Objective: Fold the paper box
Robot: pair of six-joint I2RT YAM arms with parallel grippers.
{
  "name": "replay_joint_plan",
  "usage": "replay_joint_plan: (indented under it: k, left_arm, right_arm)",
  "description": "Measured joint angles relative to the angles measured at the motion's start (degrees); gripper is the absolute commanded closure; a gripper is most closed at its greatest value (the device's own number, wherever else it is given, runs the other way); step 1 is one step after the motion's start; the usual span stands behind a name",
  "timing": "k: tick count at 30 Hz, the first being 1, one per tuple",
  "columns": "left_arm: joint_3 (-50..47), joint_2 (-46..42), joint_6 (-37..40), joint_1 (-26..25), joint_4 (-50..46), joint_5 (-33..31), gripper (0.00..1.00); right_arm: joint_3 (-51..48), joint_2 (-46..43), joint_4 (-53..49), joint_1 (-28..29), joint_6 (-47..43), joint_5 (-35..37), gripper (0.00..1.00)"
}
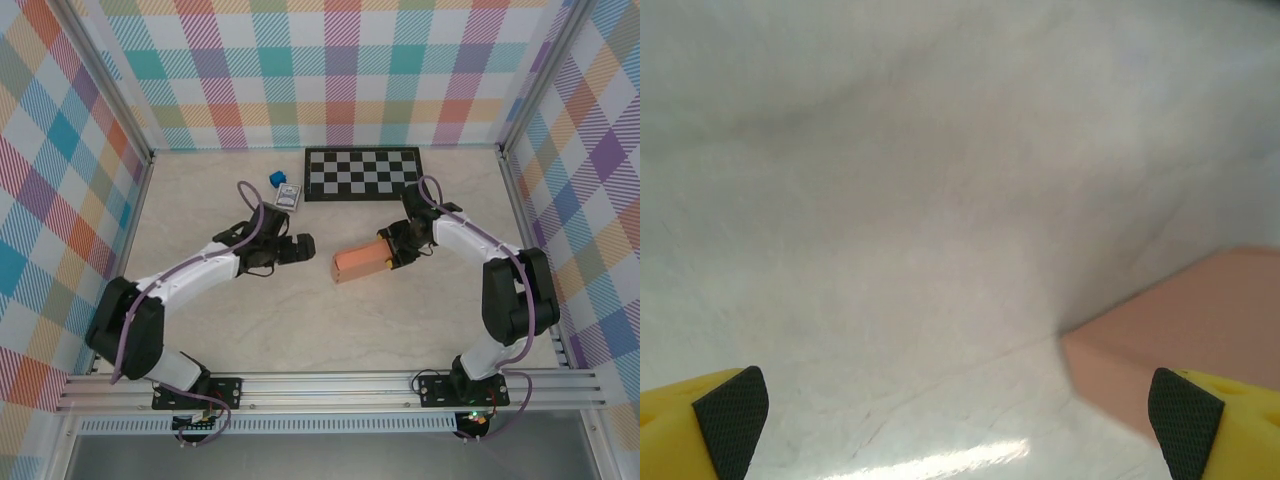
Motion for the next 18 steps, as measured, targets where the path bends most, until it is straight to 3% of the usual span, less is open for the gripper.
replay_joint_plan:
  k: [7,18]
  left_arm:
    - [-3.0,0.1,2.1,-1.1,2.4,8.6,0.00]
    - [-3.0,0.3,2.2,-1.1,9.4,16.8,0.00]
  right_arm:
    - [1.4,1.2,0.0,0.0,0.2,0.2,0.46]
    - [1.6,1.4,0.0,0.0,0.2,0.2,0.46]
